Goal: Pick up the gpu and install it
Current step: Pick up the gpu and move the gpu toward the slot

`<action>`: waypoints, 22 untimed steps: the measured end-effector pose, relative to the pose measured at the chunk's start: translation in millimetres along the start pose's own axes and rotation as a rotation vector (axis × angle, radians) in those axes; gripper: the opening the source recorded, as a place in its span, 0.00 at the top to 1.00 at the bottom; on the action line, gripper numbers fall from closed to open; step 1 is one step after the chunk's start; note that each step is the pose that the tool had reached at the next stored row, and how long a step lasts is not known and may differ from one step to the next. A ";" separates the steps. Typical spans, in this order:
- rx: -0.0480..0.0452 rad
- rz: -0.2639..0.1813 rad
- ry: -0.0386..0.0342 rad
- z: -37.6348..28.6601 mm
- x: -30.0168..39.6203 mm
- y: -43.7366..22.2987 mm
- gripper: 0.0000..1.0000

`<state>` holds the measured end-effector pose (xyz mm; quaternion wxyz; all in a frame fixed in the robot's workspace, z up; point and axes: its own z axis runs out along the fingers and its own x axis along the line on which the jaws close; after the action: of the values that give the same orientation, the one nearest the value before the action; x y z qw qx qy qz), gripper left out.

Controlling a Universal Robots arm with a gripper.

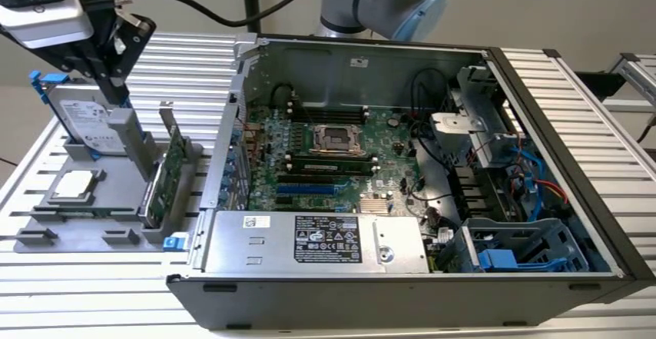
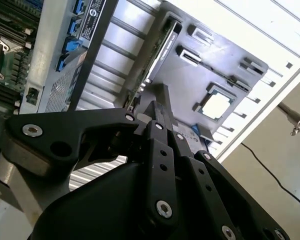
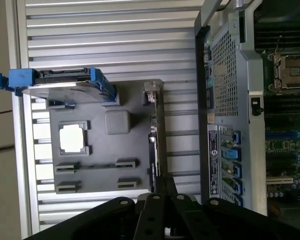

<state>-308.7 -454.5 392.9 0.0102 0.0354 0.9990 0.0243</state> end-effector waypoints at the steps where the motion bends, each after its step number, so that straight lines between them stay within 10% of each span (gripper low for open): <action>1: 0.0000 0.000 0.0000 -0.1 -0.1 -1.2 1.00; 22: -0.0003 0.000 0.0001 -1.0 -1.5 -20.6 1.00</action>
<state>-308.7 -475.2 392.9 0.0101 0.0354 0.9990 0.0245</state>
